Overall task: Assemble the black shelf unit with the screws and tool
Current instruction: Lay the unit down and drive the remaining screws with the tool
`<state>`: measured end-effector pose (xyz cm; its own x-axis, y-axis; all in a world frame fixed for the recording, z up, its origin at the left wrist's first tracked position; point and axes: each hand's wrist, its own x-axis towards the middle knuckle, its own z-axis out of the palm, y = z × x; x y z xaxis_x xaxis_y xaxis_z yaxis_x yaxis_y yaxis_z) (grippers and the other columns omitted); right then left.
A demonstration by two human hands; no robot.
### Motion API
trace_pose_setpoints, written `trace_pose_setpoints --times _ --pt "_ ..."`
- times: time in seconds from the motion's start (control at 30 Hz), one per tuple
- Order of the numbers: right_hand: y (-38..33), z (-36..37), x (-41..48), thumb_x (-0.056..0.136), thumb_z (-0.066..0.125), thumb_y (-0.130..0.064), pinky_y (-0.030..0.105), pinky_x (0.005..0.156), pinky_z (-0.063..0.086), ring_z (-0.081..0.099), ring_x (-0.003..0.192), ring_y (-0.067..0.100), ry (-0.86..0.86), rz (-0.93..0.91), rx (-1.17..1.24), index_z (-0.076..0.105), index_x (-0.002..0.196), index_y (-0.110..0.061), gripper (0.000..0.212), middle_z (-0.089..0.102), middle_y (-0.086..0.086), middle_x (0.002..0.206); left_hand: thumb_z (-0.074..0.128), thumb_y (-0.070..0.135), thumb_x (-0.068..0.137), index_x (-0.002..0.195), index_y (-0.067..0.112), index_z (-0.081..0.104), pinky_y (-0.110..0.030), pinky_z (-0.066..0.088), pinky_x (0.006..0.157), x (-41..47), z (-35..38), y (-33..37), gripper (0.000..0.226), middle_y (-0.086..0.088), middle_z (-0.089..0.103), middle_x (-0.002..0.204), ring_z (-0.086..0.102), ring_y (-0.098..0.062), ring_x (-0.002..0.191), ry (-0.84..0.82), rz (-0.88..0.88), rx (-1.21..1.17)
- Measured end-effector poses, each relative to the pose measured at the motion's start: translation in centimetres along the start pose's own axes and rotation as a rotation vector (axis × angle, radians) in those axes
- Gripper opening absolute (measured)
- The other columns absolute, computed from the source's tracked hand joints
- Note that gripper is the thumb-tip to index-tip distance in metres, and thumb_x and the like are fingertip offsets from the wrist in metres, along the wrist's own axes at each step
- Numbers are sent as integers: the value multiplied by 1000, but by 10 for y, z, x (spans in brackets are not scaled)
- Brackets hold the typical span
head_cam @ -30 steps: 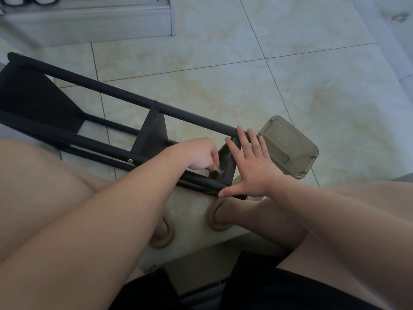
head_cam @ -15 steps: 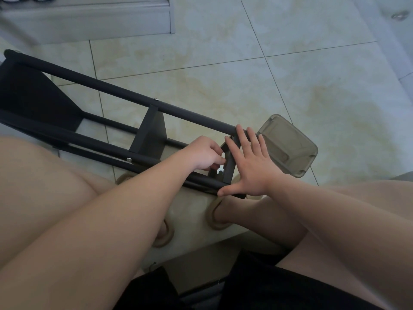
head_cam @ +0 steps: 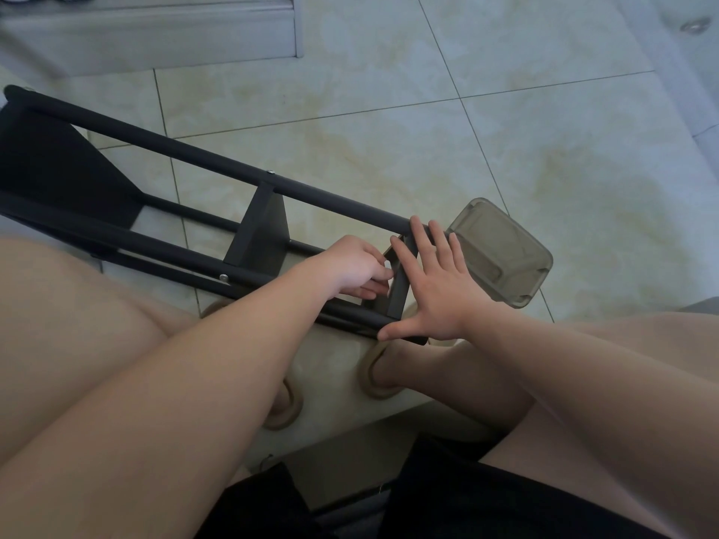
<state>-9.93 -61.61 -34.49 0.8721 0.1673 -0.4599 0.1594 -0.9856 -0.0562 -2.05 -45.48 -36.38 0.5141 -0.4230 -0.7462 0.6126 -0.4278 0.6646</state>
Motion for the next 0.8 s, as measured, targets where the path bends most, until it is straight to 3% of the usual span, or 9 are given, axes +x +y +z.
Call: trace_pose_setpoints --times 0.2,0.6,0.8 --pt "0 0 1 48 26 -108 51 118 -20 -32 149 36 2 -1 -1 -9 161 -22 146 -35 10 162 66 7 94 107 7 61 -25 60 60 -1 0 1 14 -14 76 88 76 -17 74 -38 -17 58" --pt "0 0 0 49 27 -107 52 119 -18 -31 149 37 -2 -1 -6 -11 160 -22 145 -34 12 162 65 5 95 97 11 60 -26 60 61 -1 -1 2 8 -7 76 73 76 -18 73 -79 -23 76" --pt "-1 0 0 47 24 -107 51 118 -19 -30 149 37 3 -2 2 -9 161 -21 146 -33 12 162 64 1 94 99 12 61 -25 59 56 -4 2 3 12 -9 75 79 75 -15 67 -64 -31 11"
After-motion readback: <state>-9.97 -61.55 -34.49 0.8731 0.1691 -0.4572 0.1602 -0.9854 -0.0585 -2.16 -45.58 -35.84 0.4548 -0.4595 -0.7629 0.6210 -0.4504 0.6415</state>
